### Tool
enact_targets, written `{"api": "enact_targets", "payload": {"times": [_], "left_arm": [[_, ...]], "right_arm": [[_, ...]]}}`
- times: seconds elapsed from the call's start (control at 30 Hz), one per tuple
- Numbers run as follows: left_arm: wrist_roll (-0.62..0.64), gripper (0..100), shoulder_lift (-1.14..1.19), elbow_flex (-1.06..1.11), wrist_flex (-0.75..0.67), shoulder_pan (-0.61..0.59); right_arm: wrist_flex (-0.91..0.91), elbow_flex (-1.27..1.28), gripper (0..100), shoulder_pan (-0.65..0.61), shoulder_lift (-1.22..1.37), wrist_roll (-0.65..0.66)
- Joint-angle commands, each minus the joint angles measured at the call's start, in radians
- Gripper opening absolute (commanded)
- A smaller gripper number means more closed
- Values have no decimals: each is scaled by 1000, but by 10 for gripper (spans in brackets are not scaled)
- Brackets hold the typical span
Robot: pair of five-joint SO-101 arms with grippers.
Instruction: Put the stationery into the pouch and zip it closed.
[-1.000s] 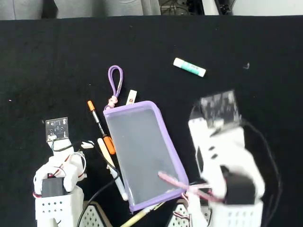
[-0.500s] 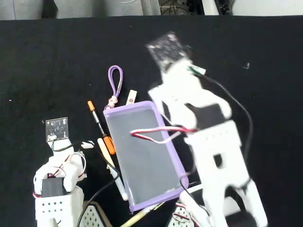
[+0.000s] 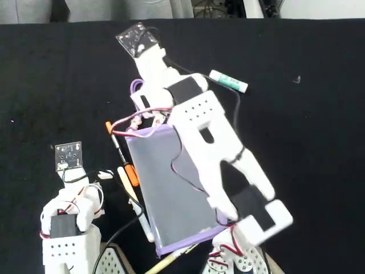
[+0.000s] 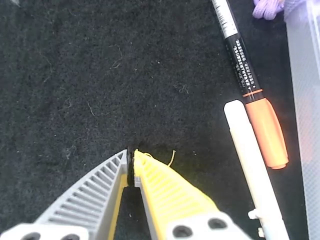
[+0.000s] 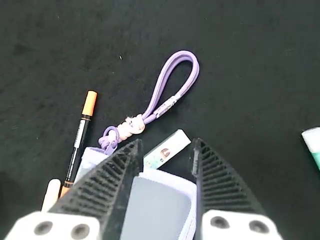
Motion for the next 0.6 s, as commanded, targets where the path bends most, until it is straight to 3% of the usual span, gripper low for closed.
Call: {"api": "enact_targets", "payload": {"times": [0.0,0.27,0.4,0.57], "left_arm": [[-5,30,-2,22,3,8],[-9,30,-2,22,3,10],[-11,30,-2,22,3,-4],[-11,30,-2,22,3,-68]], "right_arm": [[46,-99,170,-12,1,-5],[184,-240,170,20,-13,-11],[169,-243,170,21,36,-14],[75,-277,170,20,185,-107]]}}
